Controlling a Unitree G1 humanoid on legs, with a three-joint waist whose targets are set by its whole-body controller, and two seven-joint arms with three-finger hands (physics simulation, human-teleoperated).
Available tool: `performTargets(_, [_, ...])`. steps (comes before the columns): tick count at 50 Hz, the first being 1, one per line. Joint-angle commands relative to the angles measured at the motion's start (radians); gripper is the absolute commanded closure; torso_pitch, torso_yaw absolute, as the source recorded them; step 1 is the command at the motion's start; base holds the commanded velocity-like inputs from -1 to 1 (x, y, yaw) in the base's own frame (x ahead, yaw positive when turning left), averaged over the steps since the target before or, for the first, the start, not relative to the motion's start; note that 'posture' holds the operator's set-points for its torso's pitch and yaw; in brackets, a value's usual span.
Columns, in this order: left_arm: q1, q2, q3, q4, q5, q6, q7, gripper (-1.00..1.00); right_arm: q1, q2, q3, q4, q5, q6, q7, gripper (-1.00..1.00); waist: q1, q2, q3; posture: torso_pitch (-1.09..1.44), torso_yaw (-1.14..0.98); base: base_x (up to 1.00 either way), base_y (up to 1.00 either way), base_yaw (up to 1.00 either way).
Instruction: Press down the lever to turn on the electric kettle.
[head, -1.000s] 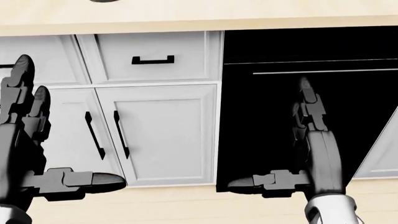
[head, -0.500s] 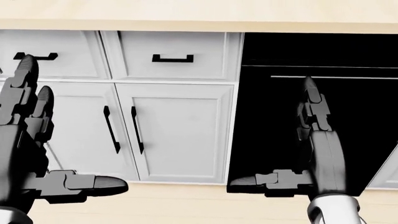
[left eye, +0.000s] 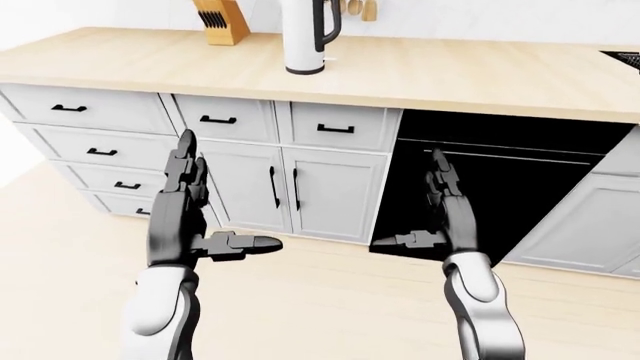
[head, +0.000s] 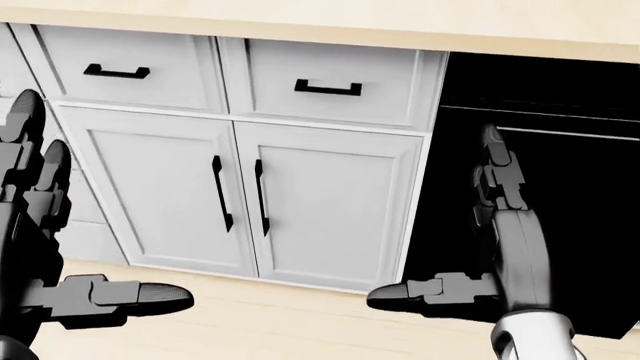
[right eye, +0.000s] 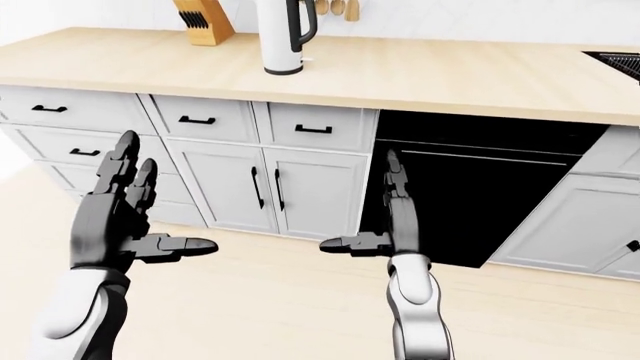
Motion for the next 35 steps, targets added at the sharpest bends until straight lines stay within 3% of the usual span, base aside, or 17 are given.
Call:
performTargets(1, [-0.022,0.006,0.004,-0.030,0.003,-0.037,0.005,-1.00,-0.024,0.004,0.012,-0.060,0.010,-0.030,0.013,-1.00,0.001,0.004,-0.018,0.00,0.00,0.00,0.00,0.00])
performTargets(3, [-0.021,0.006,0.007,-0.031,0.001,-0.037,0.003,-1.00,-0.021,0.006,0.012,-0.078,0.029,-0.054,0.025,-1.00,-0.006,0.027,-0.015,0.00,0.00,0.00,0.00,0.00])
performTargets(5, [-0.025,0.008,0.009,-0.043,0.001,-0.023,0.003,-1.00,-0.022,0.005,0.012,-0.089,0.025,-0.047,0.022,-1.00,-0.012,0.075,-0.029,0.00,0.00,0.00,0.00,0.00])
performTargets(6, [-0.023,0.007,0.007,-0.042,0.001,-0.026,0.003,-1.00,-0.023,0.003,0.009,-0.085,0.026,-0.056,0.022,-1.00,-0.010,0.048,-0.015,0.00,0.00,0.00,0.00,0.00])
performTargets(9, [-0.023,0.007,0.008,-0.039,0.002,-0.029,0.003,-1.00,-0.025,0.002,0.006,-0.082,0.024,-0.063,0.021,-1.00,-0.005,0.046,-0.026,0.00,0.00,0.00,0.00,0.00])
performTargets(10, [-0.022,0.007,0.007,-0.038,0.002,-0.030,0.003,-1.00,-0.025,0.001,0.007,-0.082,0.023,-0.063,0.021,-1.00,-0.003,0.050,-0.046,0.00,0.00,0.06,0.00,0.00])
performTargets(12, [-0.024,0.009,0.011,-0.039,0.002,-0.027,0.004,-1.00,-0.024,0.002,0.007,-0.088,0.022,-0.060,0.020,-1.00,0.003,0.040,-0.014,0.00,0.00,0.14,0.00,0.00])
performTargets(17, [-0.022,0.012,0.005,-0.040,0.015,-0.030,0.004,-1.00,-0.026,0.000,0.004,-0.080,0.023,-0.067,0.022,-1.00,0.001,-0.006,0.007,0.00,0.00,0.19,0.00,0.00])
performTargets(18, [-0.022,0.016,0.004,-0.045,0.028,-0.031,0.005,-1.00,-0.026,0.000,0.003,-0.080,0.023,-0.068,0.021,-1.00,-0.003,0.019,0.003,0.00,0.00,0.19,0.00,0.00])
performTargets(21, [-0.021,0.011,0.007,-0.046,0.031,-0.031,0.001,-1.00,-0.026,0.001,0.002,-0.067,0.027,-0.074,0.018,-1.00,0.000,0.016,-0.001,0.00,0.00,0.19,0.00,0.00])
performTargets(24, [-0.022,0.010,0.006,-0.048,0.035,-0.028,-0.001,-1.00,-0.024,0.001,0.002,-0.082,0.028,-0.064,0.018,-1.00,0.001,0.043,0.001,0.00,0.00,0.20,0.00,0.00])
performTargets(26, [-0.024,0.010,0.008,-0.058,0.035,-0.018,-0.002,-1.00,-0.024,0.000,-0.001,-0.088,0.031,-0.060,0.019,-1.00,-0.002,0.075,0.006,0.00,0.00,0.18,0.00,0.00])
performTargets(28, [-0.023,0.009,0.002,-0.062,0.040,-0.015,-0.001,-1.00,-0.025,-0.001,-0.001,-0.086,0.030,-0.062,0.018,-1.00,-0.002,0.139,-0.015,0.00,0.00,0.19,0.00,0.00])
performTargets(29, [-0.026,0.010,0.000,-0.068,0.042,-0.009,-0.002,-1.00,-0.025,-0.001,0.001,-0.080,0.027,-0.067,0.017,-1.00,0.012,0.091,-0.001,0.00,0.00,0.19,0.00,0.00])
performTargets(30, [-0.025,0.011,0.003,-0.066,0.044,-0.013,-0.003,-1.00,-0.026,-0.001,0.002,-0.079,0.027,-0.068,0.018,-1.00,0.002,0.110,0.001,0.00,0.00,0.19,0.00,0.00])
performTargets(33, [-0.026,0.011,0.006,-0.064,0.046,-0.014,-0.005,-1.00,-0.025,-0.001,0.001,-0.087,0.026,-0.062,0.017,-1.00,0.008,0.094,-0.011,0.00,0.00,0.18,0.00,0.00])
performTargets(35, [-0.006,0.004,0.001,-0.052,0.048,-0.046,-0.004,-1.00,-0.026,-0.001,0.002,-0.083,0.023,-0.064,0.017,-1.00,0.011,0.076,-0.004,0.00,0.00,0.19,0.00,0.00])
